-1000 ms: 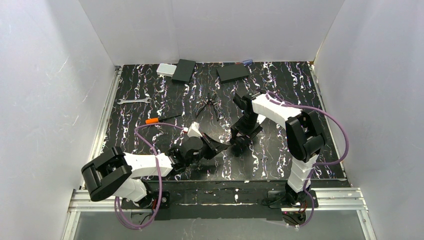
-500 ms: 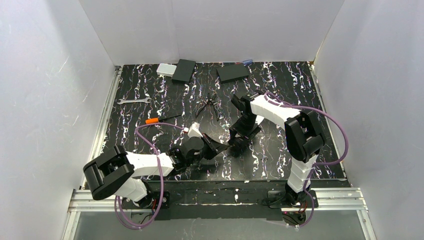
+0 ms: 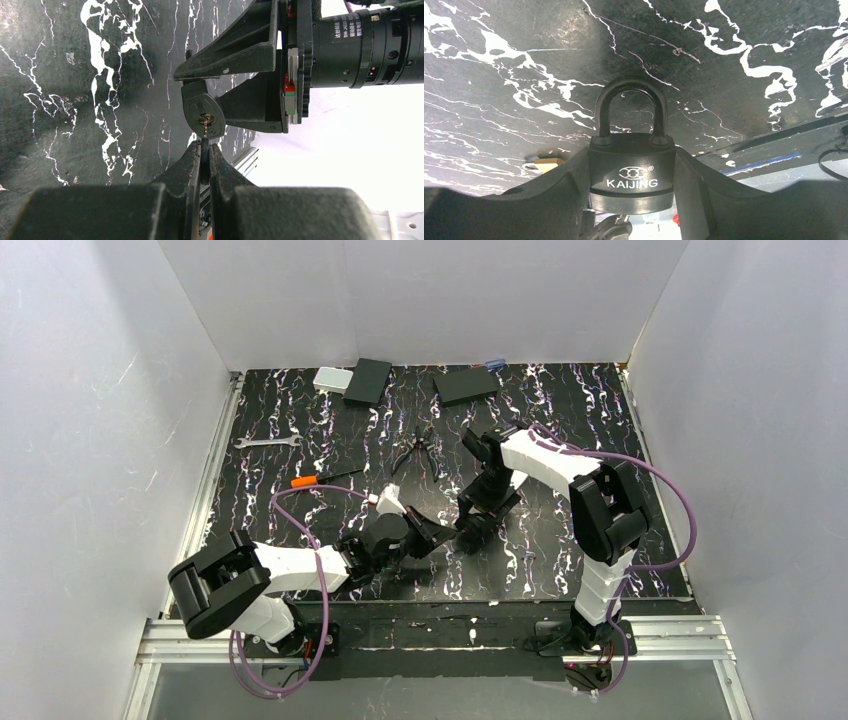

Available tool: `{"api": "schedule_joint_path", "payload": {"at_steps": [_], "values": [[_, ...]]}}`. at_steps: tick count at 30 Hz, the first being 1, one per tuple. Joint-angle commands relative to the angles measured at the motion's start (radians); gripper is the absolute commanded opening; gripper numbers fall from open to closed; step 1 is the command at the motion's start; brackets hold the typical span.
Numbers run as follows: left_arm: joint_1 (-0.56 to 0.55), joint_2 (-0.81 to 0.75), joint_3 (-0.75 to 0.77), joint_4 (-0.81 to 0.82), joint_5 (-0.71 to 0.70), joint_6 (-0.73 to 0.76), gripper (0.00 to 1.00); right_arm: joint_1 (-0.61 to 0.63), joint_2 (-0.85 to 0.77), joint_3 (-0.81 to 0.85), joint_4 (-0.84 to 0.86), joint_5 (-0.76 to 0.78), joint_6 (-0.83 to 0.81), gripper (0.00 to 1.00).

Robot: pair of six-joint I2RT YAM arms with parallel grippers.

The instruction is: Unlock with the key

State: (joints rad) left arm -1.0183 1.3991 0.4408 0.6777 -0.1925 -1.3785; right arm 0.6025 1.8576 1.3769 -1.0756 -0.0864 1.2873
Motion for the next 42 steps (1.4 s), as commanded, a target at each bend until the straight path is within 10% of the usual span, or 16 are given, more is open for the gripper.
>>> {"api": "schedule_joint_path", "payload": {"at_steps": [1, 42], "values": [[-0.006, -0.001, 0.033, 0.015, -0.025, 0.024, 0.00, 0.006, -0.042, 0.006, -0.011, -0.051, 0.017, 0.01], [-0.012, 0.058, 0.040, 0.020, -0.098, 0.041, 0.00, 0.045, -0.054, 0.059, -0.073, -0.075, 0.096, 0.01]]}}
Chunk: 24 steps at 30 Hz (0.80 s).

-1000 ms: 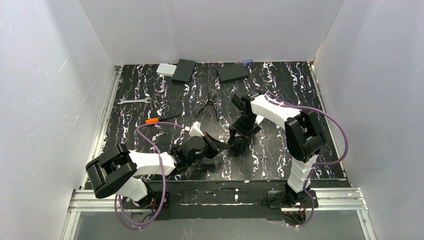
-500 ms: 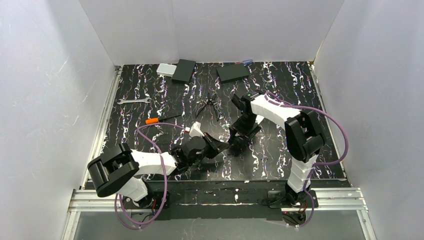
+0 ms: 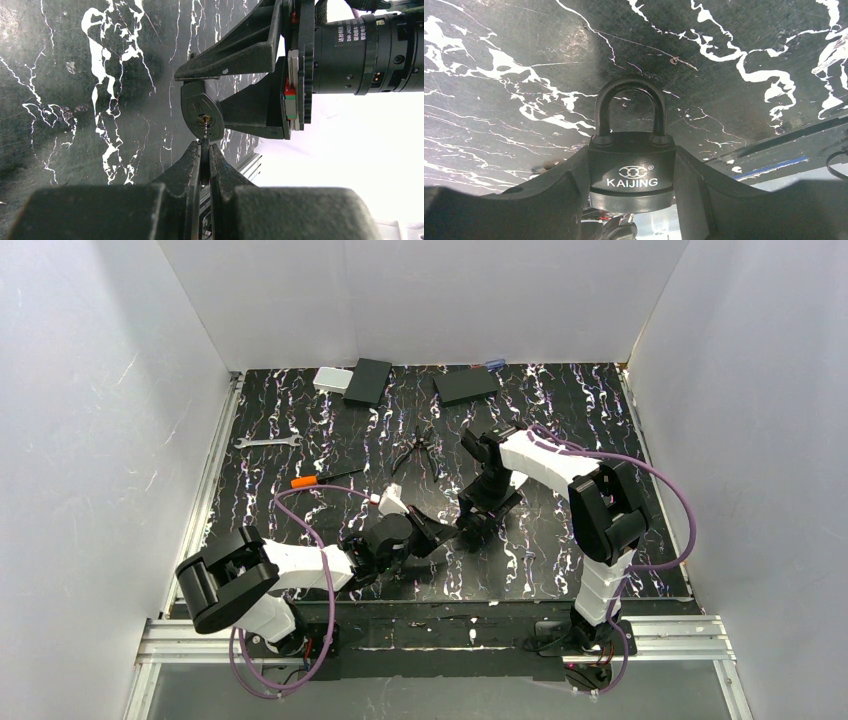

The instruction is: Unlock with the key

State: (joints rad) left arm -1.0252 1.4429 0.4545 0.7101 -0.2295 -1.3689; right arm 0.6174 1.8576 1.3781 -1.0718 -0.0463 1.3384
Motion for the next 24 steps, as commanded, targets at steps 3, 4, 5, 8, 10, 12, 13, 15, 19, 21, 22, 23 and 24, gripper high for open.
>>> {"api": "schedule_joint_path", "payload": {"at_steps": [3, 4, 5, 8, 10, 12, 13, 15, 19, 21, 22, 23, 24], "values": [[-0.008, 0.015, 0.027, -0.012, -0.073, 0.031, 0.00, 0.030, -0.058, 0.055, -0.080, -0.108, 0.063, 0.01], [-0.009, 0.015, 0.027, -0.010, -0.077, 0.031, 0.00, 0.030, -0.062, 0.053, -0.081, -0.106, 0.068, 0.01], [-0.011, 0.012, 0.026, -0.012, -0.084, 0.031, 0.00, 0.030, -0.065, 0.051, -0.080, -0.103, 0.076, 0.01], [-0.016, 0.010, 0.023, -0.012, -0.100, 0.031, 0.00, 0.030, -0.077, 0.044, -0.068, -0.101, 0.097, 0.01], [-0.023, 0.009, 0.022, -0.012, -0.116, 0.033, 0.00, 0.030, -0.077, 0.048, -0.070, -0.099, 0.107, 0.01], [-0.030, 0.009, 0.023, -0.012, -0.132, 0.039, 0.00, 0.030, -0.071, 0.065, -0.081, -0.095, 0.110, 0.01], [-0.035, 0.009, 0.023, -0.012, -0.142, 0.038, 0.00, 0.031, -0.065, 0.075, -0.088, -0.095, 0.108, 0.01], [-0.041, 0.011, 0.024, -0.012, -0.157, 0.037, 0.00, 0.031, -0.055, 0.088, -0.097, -0.100, 0.103, 0.01], [-0.048, 0.016, 0.024, -0.013, -0.173, 0.029, 0.00, 0.031, -0.051, 0.097, -0.099, -0.105, 0.101, 0.01], [-0.051, 0.017, 0.021, -0.014, -0.185, 0.014, 0.00, 0.031, -0.054, 0.097, -0.096, -0.106, 0.105, 0.01], [-0.054, 0.019, 0.017, -0.014, -0.191, -0.008, 0.00, 0.031, -0.056, 0.097, -0.094, -0.108, 0.106, 0.01], [-0.053, 0.021, 0.014, -0.014, -0.193, -0.029, 0.00, 0.031, -0.057, 0.095, -0.087, -0.112, 0.106, 0.01], [-0.054, 0.024, 0.013, -0.014, -0.195, -0.047, 0.00, 0.032, -0.058, 0.093, -0.082, -0.116, 0.107, 0.01]]}}
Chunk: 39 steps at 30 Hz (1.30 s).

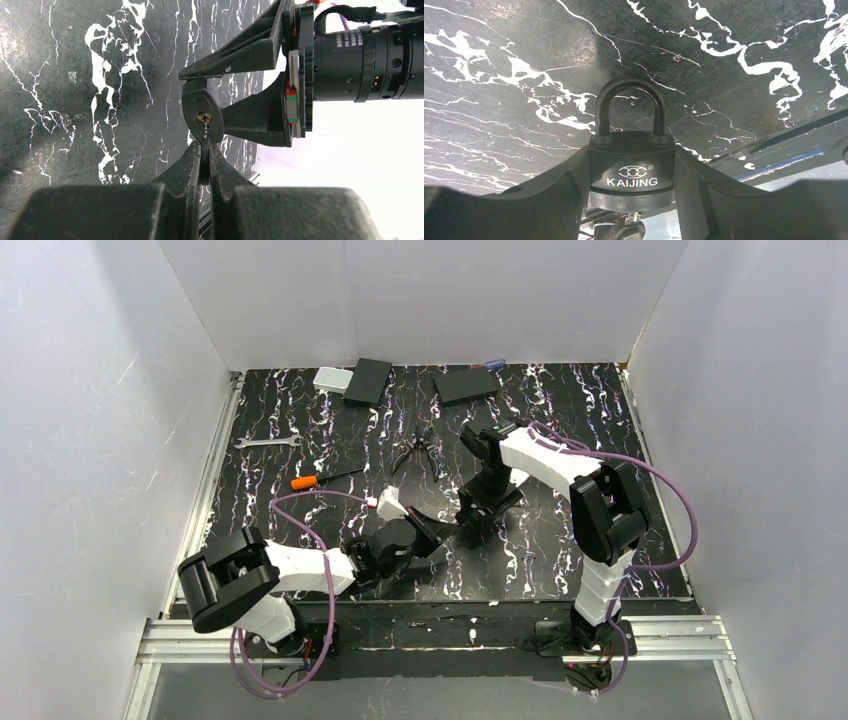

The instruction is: Unlock with the key

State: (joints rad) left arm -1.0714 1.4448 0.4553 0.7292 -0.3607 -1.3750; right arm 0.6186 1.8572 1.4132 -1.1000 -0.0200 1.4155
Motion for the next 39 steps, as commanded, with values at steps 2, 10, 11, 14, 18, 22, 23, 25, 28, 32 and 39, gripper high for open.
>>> {"api": "schedule_joint_path", "payload": {"at_steps": [2, 10, 11, 14, 18, 22, 23, 25, 28, 32, 39], "values": [[-0.011, 0.028, 0.015, -0.033, -0.065, -0.066, 0.00, 0.033, -0.062, 0.054, -0.043, -0.144, 0.031, 0.01], [-0.032, 0.020, 0.029, -0.012, -0.102, 0.032, 0.00, 0.035, -0.075, 0.066, -0.051, -0.145, 0.033, 0.01], [-0.038, 0.012, 0.020, -0.001, -0.126, 0.045, 0.00, 0.035, -0.074, 0.070, -0.060, -0.144, 0.034, 0.01], [-0.058, -0.010, -0.016, 0.035, -0.212, 0.079, 0.00, 0.035, -0.077, 0.078, -0.065, -0.157, 0.036, 0.01], [-0.062, -0.009, -0.058, 0.116, -0.256, 0.090, 0.00, 0.036, -0.085, 0.089, -0.064, -0.183, 0.037, 0.01], [-0.064, 0.013, -0.069, 0.167, -0.257, 0.072, 0.00, 0.043, -0.100, 0.095, -0.049, -0.189, 0.044, 0.01], [-0.064, 0.018, -0.070, 0.168, -0.252, 0.046, 0.00, 0.046, -0.106, 0.091, -0.036, -0.185, 0.047, 0.01], [-0.064, 0.029, -0.072, 0.168, -0.238, -0.011, 0.00, 0.054, -0.122, 0.078, -0.006, -0.173, 0.052, 0.01], [-0.064, 0.038, -0.063, 0.166, -0.211, -0.047, 0.00, 0.060, -0.144, 0.042, 0.036, -0.157, 0.061, 0.01], [-0.064, 0.041, -0.048, 0.159, -0.195, -0.043, 0.00, 0.068, -0.154, 0.011, 0.063, -0.153, 0.066, 0.01], [-0.065, 0.020, 0.004, 0.160, -0.184, 0.261, 0.00, 0.075, -0.143, 0.049, 0.013, -0.136, 0.056, 0.01]]}}
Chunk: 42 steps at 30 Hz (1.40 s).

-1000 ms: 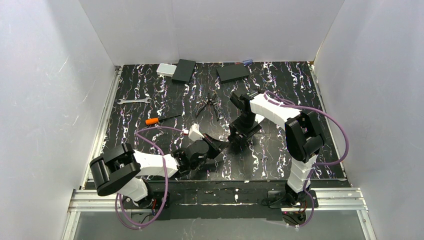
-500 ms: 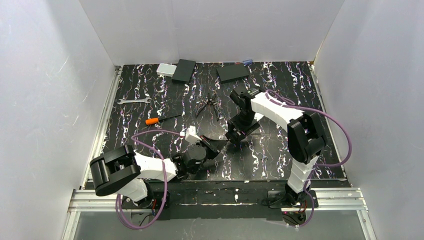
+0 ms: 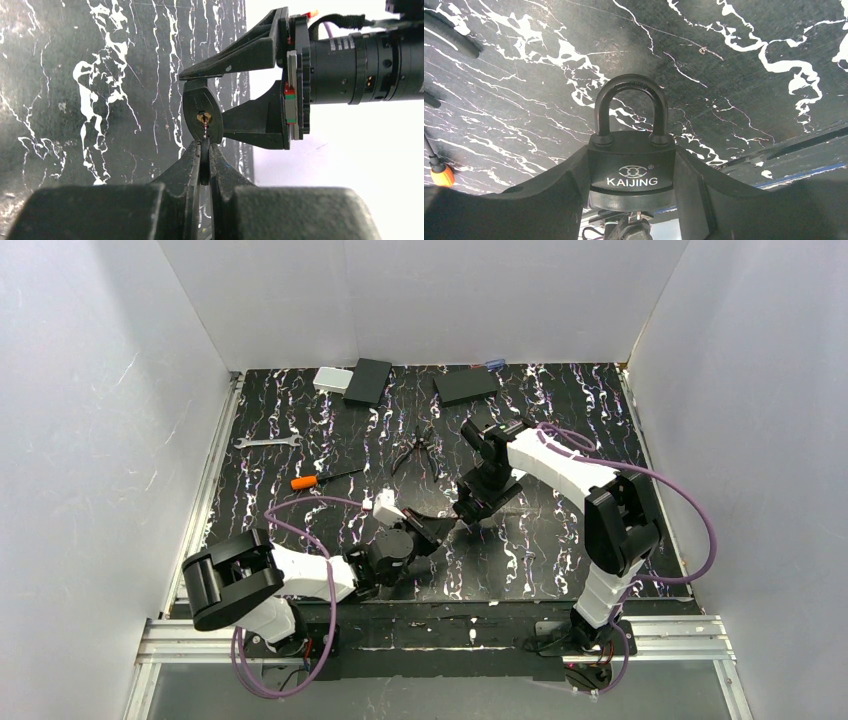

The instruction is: Unlock with the key

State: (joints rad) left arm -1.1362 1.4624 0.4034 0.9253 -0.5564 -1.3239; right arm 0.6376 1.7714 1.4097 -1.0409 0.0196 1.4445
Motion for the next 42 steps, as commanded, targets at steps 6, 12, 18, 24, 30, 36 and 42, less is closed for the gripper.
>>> {"api": "schedule_joint_path", "payload": {"at_steps": [6, 12, 18, 24, 30, 36, 42], "values": [[0.001, -0.023, 0.046, -0.020, -0.005, 0.325, 0.00, 0.056, -0.057, 0.044, 0.004, -0.203, 0.008, 0.01], [0.043, 0.047, -0.018, -0.048, 0.024, -0.249, 0.00, 0.056, -0.065, 0.028, 0.008, -0.198, 0.028, 0.01], [0.051, 0.020, 0.008, -0.066, 0.012, -0.058, 0.00, 0.068, -0.058, 0.019, 0.009, -0.209, 0.048, 0.01], [0.052, -0.027, 0.002, -0.065, 0.012, 0.073, 0.00, 0.068, -0.053, 0.015, 0.011, -0.205, 0.043, 0.01], [0.052, -0.101, -0.045, -0.089, -0.010, 0.125, 0.00, 0.051, -0.030, 0.036, -0.050, -0.055, -0.021, 0.01], [0.052, -0.111, -0.022, -0.117, 0.015, 0.190, 0.00, 0.048, -0.093, 0.025, 0.110, 0.102, -0.281, 0.23], [0.052, -0.199, -0.038, -0.173, -0.003, 0.254, 0.00, 0.048, -0.217, -0.112, 0.254, 0.159, -0.674, 0.75]]}}
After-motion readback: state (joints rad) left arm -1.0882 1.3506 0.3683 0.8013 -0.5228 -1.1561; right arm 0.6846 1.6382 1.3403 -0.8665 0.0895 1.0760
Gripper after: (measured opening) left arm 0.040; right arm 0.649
